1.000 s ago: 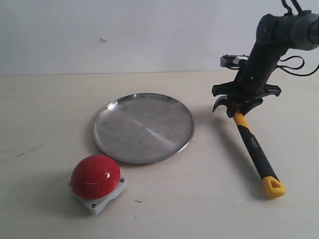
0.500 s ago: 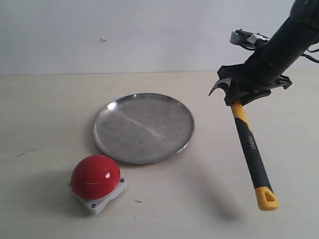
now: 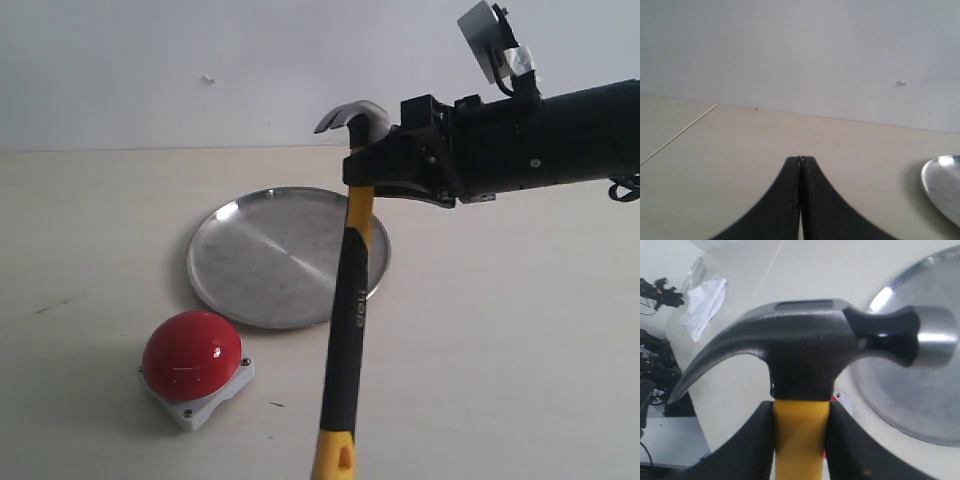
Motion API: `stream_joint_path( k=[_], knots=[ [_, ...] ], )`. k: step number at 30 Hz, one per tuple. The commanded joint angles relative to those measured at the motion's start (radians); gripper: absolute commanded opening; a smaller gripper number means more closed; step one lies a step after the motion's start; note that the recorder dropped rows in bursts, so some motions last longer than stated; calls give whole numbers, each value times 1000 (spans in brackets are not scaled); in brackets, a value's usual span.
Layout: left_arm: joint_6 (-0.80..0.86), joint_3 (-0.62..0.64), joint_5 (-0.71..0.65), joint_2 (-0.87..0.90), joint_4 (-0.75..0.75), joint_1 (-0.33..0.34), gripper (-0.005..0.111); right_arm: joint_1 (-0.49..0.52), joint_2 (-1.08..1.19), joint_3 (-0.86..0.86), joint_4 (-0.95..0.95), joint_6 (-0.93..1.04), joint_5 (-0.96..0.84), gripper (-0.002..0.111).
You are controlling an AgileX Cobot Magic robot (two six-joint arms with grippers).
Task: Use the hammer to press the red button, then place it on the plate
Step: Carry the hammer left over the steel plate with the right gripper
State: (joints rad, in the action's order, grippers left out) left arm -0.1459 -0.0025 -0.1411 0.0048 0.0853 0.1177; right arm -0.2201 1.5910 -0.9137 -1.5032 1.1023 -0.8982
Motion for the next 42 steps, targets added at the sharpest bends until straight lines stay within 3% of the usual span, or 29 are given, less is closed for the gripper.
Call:
stream_joint_path(
  k=[1,8,42],
  knots=[
    [-3,2,0,-5,-7,2,0,-60,-32,59,-241,153,-61,0],
    [-3,2,0,-5,-7,2,0,-105,-32,69,-241,170,-81,0],
    [-3,2,0,-5,-7,2,0,-105,-15,69,-241,257,-82,0]
  ],
)
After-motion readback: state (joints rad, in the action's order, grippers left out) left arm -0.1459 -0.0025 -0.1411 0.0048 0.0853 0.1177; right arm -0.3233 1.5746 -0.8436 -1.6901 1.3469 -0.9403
